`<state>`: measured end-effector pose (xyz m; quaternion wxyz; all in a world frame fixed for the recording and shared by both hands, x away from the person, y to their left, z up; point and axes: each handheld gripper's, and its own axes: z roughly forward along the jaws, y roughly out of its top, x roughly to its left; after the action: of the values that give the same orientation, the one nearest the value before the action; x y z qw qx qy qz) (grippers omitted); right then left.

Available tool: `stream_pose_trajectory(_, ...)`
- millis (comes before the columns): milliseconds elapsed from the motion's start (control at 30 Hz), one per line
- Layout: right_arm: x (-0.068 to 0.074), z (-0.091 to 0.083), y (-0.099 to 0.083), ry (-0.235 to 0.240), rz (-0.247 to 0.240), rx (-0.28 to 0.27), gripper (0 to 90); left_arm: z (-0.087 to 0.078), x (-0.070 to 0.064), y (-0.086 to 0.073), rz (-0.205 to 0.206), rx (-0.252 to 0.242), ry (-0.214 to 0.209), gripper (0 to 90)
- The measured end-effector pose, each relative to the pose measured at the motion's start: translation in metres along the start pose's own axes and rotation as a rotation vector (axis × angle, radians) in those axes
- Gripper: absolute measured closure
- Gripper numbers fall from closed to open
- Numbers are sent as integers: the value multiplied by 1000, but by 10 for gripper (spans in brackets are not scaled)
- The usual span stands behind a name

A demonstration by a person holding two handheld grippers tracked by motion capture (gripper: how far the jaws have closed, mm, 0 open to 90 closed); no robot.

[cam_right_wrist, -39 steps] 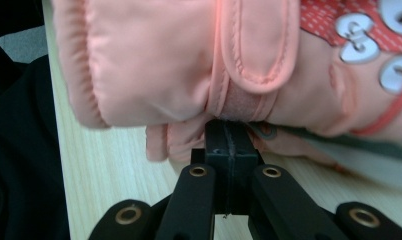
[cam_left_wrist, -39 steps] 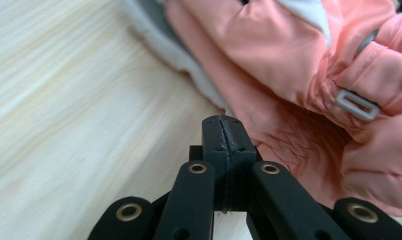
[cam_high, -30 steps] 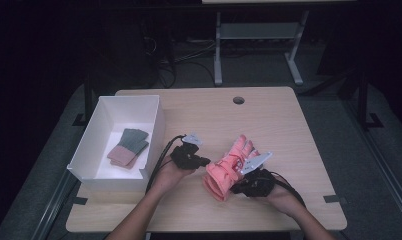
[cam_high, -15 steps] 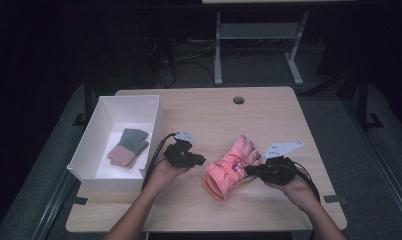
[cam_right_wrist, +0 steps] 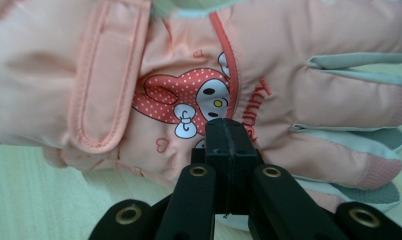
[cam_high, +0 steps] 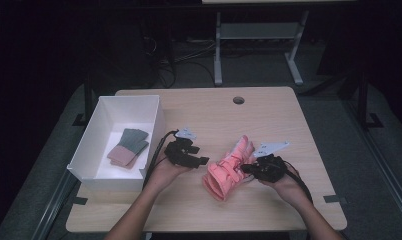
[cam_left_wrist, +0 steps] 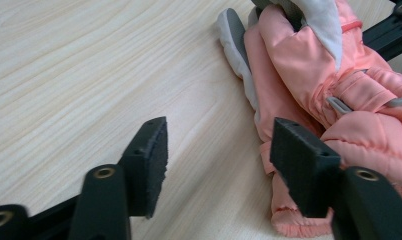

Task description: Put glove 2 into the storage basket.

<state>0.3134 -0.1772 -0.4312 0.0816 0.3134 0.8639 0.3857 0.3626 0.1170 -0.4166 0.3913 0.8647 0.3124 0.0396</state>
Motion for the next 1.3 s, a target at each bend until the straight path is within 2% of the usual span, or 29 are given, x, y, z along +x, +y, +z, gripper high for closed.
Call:
stream_pose_trajectory(100,0,4,-1,-2,-1,15,900,0,-2,3,4,-4,4,360)
stream_pose_trajectory(200,0,10,-2,3,-1,36,900,-4,-6,12,20,-20,-10,305)
stream_pose_trajectory(300,-1,12,-4,6,-3,38,900,-4,-9,17,23,-31,-29,266)
stream_pose_trajectory(333,-1,13,-5,10,4,37,900,-3,-11,22,37,-22,-51,266)
stream_pose_trajectory(367,0,13,-5,10,4,36,900,-2,-12,24,45,-13,-56,242)
stream_pose_trajectory(400,0,13,-5,9,1,38,900,2,-15,29,60,-9,-70,236)
stream_pose_trajectory(433,-1,14,-5,7,-9,34,900,2,-15,29,60,-9,-70,225)
stream_pose_trajectory(500,-1,14,-5,7,-9,35,900,9,-20,37,71,4,-96,214)
stream_pose_trajectory(633,-1,14,-5,7,-10,38,900,17,-23,44,78,15,-122,204)
stream_pose_trajectory(767,-1,14,-5,7,-11,38,900,33,-26,52,80,44,-147,198)
stream_pose_trajectory(867,0,15,-5,6,-12,40,900,47,-27,53,85,73,-169,196)
stream_pose_trajectory(900,0,15,-5,6,-13,40,900,47,-27,53,85,73,-169,196)
stream_pose_trajectory(933,0,15,-5,5,-14,41,900,55,-27,53,82,91,-187,196)
stream_pose_trajectory(1067,0,15,-5,5,-12,44,900,64,-29,51,70,112,-200,195)
stream_pose_trajectory(1133,0,16,-6,1,-18,50,900,70,-29,50,83,137,-213,186)
stream_pose_trajectory(1300,0,16,-8,0,-20,54,900,77,-27,47,74,164,-229,175)
